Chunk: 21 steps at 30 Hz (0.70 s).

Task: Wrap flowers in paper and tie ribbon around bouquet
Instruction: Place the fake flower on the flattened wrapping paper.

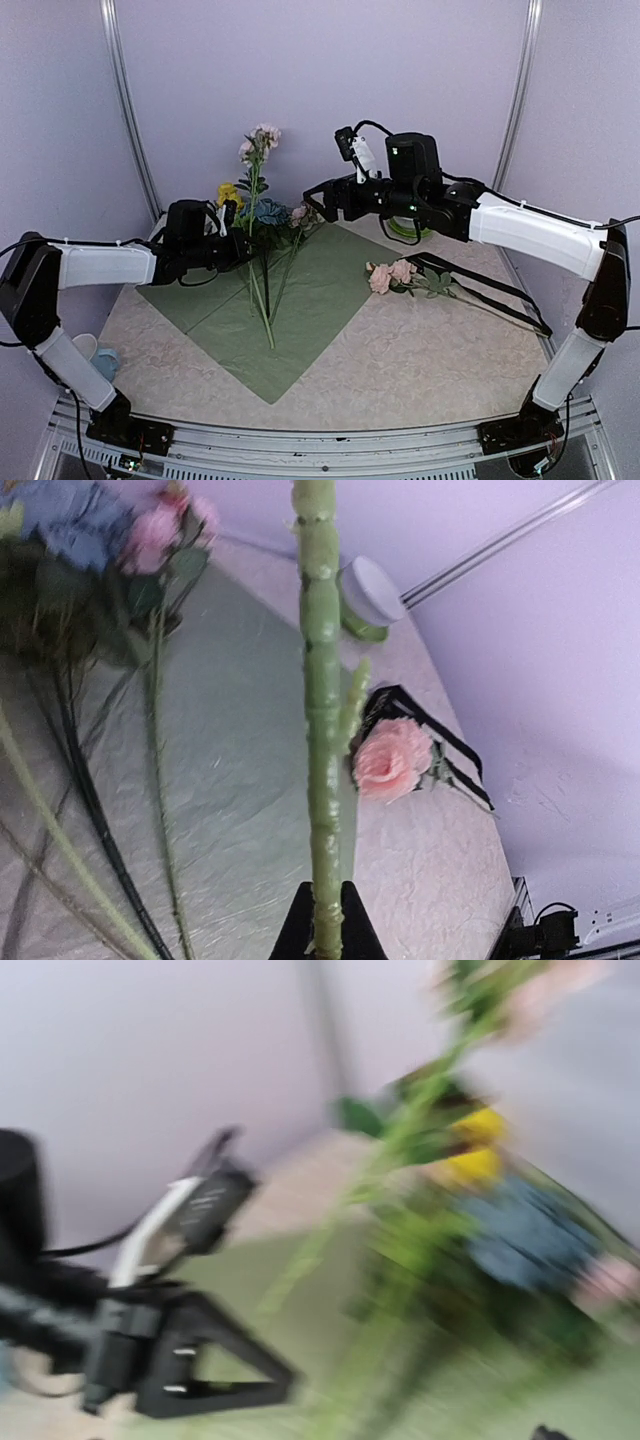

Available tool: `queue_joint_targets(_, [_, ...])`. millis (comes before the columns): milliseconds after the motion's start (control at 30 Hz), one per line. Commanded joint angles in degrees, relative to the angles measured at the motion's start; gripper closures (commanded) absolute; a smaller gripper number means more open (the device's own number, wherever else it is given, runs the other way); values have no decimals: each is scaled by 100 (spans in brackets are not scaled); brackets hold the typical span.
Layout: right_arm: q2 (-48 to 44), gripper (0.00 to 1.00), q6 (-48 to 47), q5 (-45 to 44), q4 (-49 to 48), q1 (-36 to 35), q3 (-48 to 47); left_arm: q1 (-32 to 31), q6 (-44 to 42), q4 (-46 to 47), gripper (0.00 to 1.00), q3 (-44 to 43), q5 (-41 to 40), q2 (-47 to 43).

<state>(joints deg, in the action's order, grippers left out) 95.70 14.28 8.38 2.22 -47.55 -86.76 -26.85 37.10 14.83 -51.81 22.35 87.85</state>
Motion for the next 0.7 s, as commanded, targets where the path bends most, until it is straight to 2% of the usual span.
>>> queue_joint_targets(0, [102,11,50,-868,907,97,67,-7,625,-351,100,-287,-144,649])
queue_joint_targets(300, [219,10,-33,-1190,1438,133,333,-65,1165,-38,100,-340,-103,1638])
queue_joint_targets(533, [223,10,-332,-916,2019,351,313,-190,1239,18,81,-283,-205,1900])
queue_joint_targets(667, [174,10,-407,-966,2206,378,308,-202,1214,-138,66,-264,-343,1805])
